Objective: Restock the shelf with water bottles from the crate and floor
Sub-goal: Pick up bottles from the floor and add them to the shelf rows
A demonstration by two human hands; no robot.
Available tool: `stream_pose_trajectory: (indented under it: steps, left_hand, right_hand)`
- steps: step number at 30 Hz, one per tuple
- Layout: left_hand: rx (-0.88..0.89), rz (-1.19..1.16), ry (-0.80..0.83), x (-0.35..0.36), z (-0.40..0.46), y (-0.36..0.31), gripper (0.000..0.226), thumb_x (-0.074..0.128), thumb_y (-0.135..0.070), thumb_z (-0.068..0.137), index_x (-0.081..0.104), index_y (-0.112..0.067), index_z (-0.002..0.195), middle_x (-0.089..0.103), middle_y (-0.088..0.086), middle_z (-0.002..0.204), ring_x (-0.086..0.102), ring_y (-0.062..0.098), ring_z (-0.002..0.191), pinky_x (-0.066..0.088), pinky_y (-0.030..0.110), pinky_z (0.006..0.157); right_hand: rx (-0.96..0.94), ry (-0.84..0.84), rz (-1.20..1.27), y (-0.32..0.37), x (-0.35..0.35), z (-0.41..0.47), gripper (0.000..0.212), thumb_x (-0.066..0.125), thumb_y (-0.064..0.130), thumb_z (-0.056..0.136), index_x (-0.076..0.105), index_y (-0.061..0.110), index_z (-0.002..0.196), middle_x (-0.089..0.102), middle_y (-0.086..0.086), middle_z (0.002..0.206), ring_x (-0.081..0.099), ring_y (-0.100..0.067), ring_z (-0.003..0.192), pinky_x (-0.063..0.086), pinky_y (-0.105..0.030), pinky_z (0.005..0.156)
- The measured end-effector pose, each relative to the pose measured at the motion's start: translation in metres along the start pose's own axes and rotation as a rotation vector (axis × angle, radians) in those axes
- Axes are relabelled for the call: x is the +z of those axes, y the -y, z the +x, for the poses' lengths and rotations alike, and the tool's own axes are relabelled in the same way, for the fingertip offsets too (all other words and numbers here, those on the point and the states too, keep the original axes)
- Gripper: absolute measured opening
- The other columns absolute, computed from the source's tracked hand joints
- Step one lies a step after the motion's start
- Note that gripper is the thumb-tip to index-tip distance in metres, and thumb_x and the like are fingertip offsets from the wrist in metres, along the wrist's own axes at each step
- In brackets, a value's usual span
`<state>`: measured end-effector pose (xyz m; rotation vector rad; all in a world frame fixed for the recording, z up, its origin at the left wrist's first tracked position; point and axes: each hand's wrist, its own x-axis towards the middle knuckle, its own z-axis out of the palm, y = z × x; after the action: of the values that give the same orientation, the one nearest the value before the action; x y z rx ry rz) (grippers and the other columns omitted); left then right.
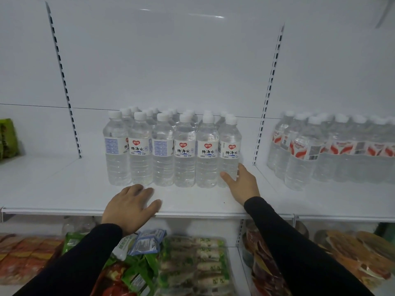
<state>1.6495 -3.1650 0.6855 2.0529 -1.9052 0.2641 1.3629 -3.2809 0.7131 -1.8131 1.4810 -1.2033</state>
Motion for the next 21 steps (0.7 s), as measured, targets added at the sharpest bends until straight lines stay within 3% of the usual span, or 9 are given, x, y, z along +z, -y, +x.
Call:
stream_pose_trajectory:
  steps: [6,14,18,21]
  left_hand:
    - [-0.008,-0.002,0.0,-0.001,0.001,-0.001,0.083,0.006,-0.073,0.072,0.054,-0.029,0.123,0.052,-0.003,0.128,0.045,0.016,0.119,0.036,0.029,0.094]
    - [-0.039,-0.018,0.036,-0.007,-0.001,-0.002,0.087,0.006,-0.077,0.071,0.049,-0.034,0.133,0.044,-0.005,0.143,0.04,0.017,0.129,0.035,0.031,0.1]
    - [-0.04,-0.195,0.166,-0.022,-0.006,-0.002,0.074,0.029,-0.071,0.084,0.048,-0.026,0.14,0.043,-0.001,0.146,0.038,0.017,0.133,0.03,0.031,0.104]
    - [-0.03,-0.318,0.065,-0.037,-0.033,0.008,0.06,0.044,-0.059,0.093,0.054,-0.018,0.136,0.05,0.001,0.141,0.048,0.016,0.125,0.034,0.028,0.101]
  right_hand:
    - [0.023,0.027,-0.016,0.002,0.0,-0.001,0.052,0.063,0.041,0.094,0.049,0.016,0.137,0.062,-0.004,0.132,0.057,-0.024,0.119,0.043,-0.029,0.096]
    - [-0.001,0.016,-0.135,0.012,-0.009,-0.026,0.053,0.056,0.043,0.097,0.047,0.011,0.139,0.055,-0.01,0.138,0.05,-0.025,0.127,0.035,-0.024,0.093]
    - [-0.112,-0.114,-0.219,0.024,-0.013,-0.064,0.058,0.054,0.046,0.097,0.045,0.011,0.142,0.049,-0.012,0.142,0.047,-0.025,0.128,0.037,-0.029,0.101]
    - [-0.201,-0.105,-0.209,0.039,-0.011,-0.095,0.061,0.053,0.047,0.097,0.042,0.012,0.146,0.045,-0.008,0.147,0.046,-0.022,0.131,0.034,-0.029,0.105]
